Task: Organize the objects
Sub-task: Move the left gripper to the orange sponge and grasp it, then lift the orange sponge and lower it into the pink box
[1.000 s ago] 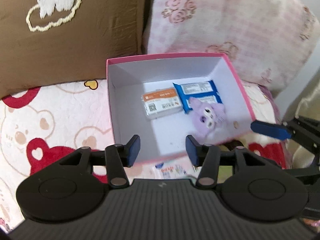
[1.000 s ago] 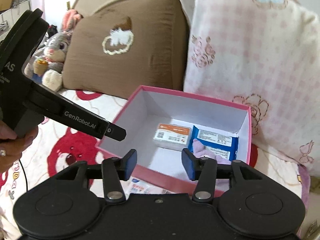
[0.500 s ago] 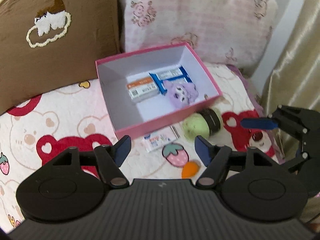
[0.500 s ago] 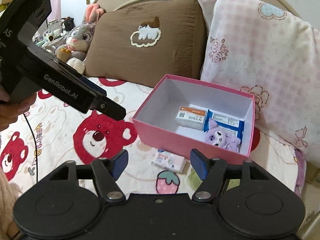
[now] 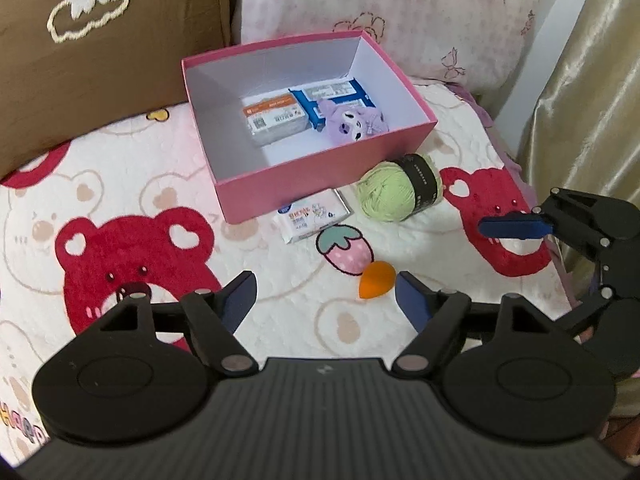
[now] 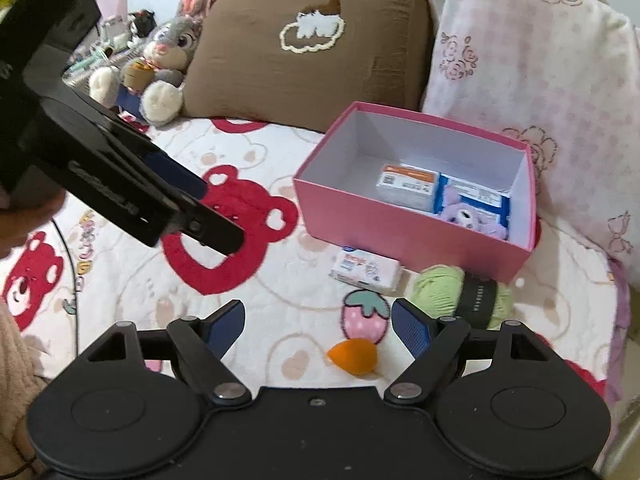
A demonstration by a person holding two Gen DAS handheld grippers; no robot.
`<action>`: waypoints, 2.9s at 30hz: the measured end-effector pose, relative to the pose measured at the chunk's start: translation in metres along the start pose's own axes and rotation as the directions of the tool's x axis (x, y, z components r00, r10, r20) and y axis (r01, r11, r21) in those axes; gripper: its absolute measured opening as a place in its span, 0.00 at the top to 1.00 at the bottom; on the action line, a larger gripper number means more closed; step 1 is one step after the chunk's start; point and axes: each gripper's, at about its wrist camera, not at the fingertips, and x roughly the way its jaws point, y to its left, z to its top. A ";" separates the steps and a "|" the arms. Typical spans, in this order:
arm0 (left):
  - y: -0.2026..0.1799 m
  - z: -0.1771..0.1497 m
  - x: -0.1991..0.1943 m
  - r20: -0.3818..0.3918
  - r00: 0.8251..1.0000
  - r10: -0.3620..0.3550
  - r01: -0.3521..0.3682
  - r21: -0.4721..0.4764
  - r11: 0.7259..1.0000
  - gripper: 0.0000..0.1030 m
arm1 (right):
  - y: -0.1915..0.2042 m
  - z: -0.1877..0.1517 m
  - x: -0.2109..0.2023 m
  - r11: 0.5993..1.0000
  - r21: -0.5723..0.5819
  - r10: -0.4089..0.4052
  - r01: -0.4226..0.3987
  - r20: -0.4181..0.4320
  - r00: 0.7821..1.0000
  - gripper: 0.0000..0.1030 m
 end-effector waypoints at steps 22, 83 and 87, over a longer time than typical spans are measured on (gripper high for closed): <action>-0.002 -0.044 0.108 0.090 0.983 -0.162 0.162 0.003 0.987 0.25 | -0.012 -0.074 0.078 0.999 -0.017 -0.037 0.039 0.131 0.991 0.18; -0.031 -0.012 0.045 0.150 0.949 -0.277 0.265 0.094 0.960 0.74 | 0.002 -0.029 0.023 0.984 -0.049 -0.158 0.169 0.175 0.972 0.57; -0.034 0.007 0.031 0.163 0.949 -0.271 0.254 0.116 0.960 0.75 | -0.004 -0.011 0.013 0.985 -0.043 -0.159 0.169 0.184 0.970 0.57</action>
